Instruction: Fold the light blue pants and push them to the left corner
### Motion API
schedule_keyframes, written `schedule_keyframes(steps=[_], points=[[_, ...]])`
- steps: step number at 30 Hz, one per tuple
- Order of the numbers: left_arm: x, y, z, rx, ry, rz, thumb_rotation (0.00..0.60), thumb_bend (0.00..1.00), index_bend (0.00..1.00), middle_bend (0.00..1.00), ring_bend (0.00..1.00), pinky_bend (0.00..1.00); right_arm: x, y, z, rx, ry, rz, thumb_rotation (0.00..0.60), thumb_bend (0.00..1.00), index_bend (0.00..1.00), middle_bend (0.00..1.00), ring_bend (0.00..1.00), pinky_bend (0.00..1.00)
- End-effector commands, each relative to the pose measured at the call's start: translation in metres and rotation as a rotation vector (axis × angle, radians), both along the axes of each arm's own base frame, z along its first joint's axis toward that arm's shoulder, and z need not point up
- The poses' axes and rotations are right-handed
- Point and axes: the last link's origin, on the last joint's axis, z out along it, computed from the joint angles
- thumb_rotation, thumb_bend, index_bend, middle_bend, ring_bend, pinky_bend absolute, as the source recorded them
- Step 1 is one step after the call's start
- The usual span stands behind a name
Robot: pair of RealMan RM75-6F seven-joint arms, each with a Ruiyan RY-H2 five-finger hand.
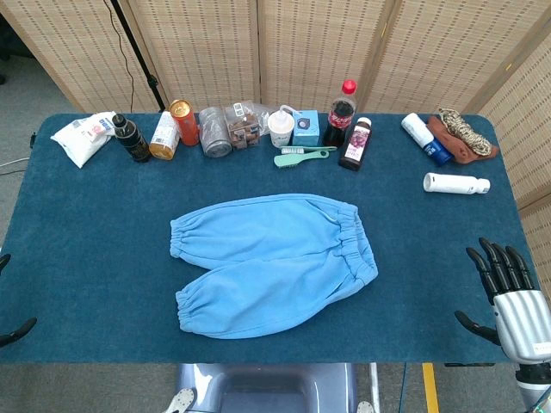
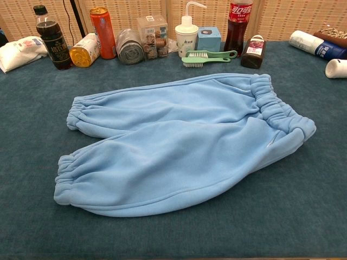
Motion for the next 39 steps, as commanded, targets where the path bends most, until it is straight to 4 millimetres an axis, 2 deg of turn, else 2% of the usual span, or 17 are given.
schedule_keyframes(steps=[1, 9, 13, 26, 34, 39], points=[[0.0, 0.0, 0.0, -0.001, 0.001, 0.001, 0.6, 0.0, 0.0, 0.0, 0.0, 0.0, 0.0, 0.0, 0.0, 0.002, 0.001, 0.001, 0.6, 0.0, 0.04, 0.0, 0.0, 0.05], [0.001, 0.0, -0.002, -0.004, 0.004, 0.001, 0.6, 0.0, 0.0, 0.0, 0.0, 0.0, -0.001, -0.001, -0.005, 0.036, 0.015, 0.006, 0.6, 0.0, 0.04, 0.0, 0.0, 0.06], [0.002, 0.0, -0.003, -0.013, 0.003, -0.004, 0.6, 0.0, 0.0, 0.0, 0.0, 0.0, 0.002, -0.003, -0.014, 0.093, 0.038, 0.047, 0.6, 0.0, 0.04, 0.0, 0.0, 0.06], [0.001, 0.004, -0.001, -0.016, -0.007, 0.01, 0.6, 0.0, 0.0, 0.0, 0.0, 0.0, 0.012, -0.024, -0.08, 0.276, 0.153, 0.195, 0.6, 0.0, 0.07, 0.0, 0.0, 0.06], [-0.001, 0.006, -0.002, -0.017, -0.007, 0.022, 0.6, 0.0, 0.0, 0.0, 0.0, 0.0, 0.017, -0.053, -0.112, 0.324, 0.244, 0.24, 0.6, 0.0, 0.1, 0.01, 0.0, 0.1], [-0.002, 0.008, -0.001, -0.014, -0.011, 0.031, 0.6, 0.0, 0.0, 0.0, 0.0, 0.0, 0.027, -0.072, -0.131, 0.352, 0.287, 0.283, 0.6, 0.0, 0.16, 0.07, 0.0, 0.16]])
